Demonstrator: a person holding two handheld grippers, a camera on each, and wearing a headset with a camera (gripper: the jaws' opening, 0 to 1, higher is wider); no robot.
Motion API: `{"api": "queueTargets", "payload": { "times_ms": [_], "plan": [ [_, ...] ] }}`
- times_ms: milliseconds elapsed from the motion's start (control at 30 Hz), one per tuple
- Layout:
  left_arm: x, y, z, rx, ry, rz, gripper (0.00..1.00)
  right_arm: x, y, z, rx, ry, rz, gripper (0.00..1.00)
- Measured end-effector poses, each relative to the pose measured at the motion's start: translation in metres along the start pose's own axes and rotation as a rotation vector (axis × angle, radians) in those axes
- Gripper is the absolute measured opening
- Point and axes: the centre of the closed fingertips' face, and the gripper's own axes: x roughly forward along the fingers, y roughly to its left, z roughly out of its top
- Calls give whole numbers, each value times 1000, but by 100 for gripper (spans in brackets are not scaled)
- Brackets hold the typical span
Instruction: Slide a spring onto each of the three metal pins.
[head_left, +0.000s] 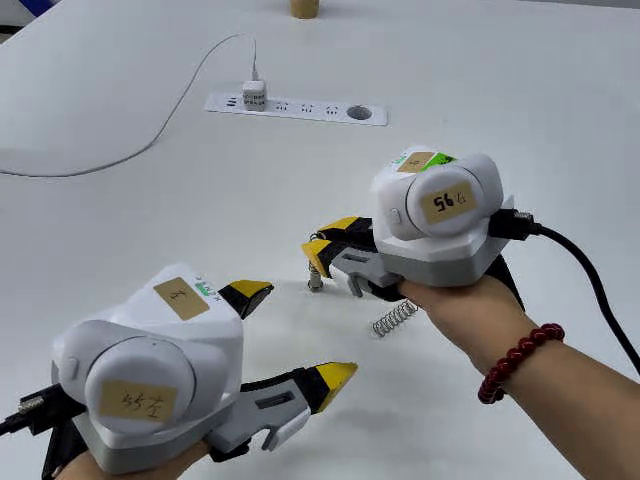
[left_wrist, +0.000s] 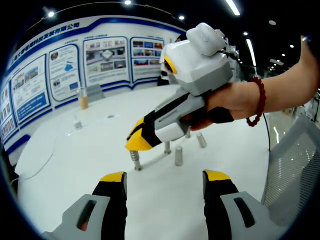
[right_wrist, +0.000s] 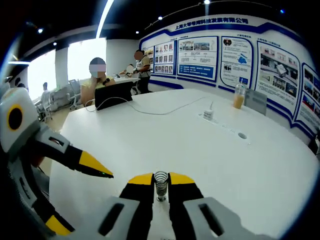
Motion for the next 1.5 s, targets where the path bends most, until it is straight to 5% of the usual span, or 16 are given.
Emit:
{"api": "queueTargets", "payload": {
  "times_ms": [867, 1500],
  "plan": [
    [-2, 4, 0, -4, 0, 12, 61, 13, -2, -24, 56, 59, -16, 12],
    [-3, 7, 2, -9, -12, 26, 61, -4, -3, -14, 116, 39, -20, 23]
  ]
}}
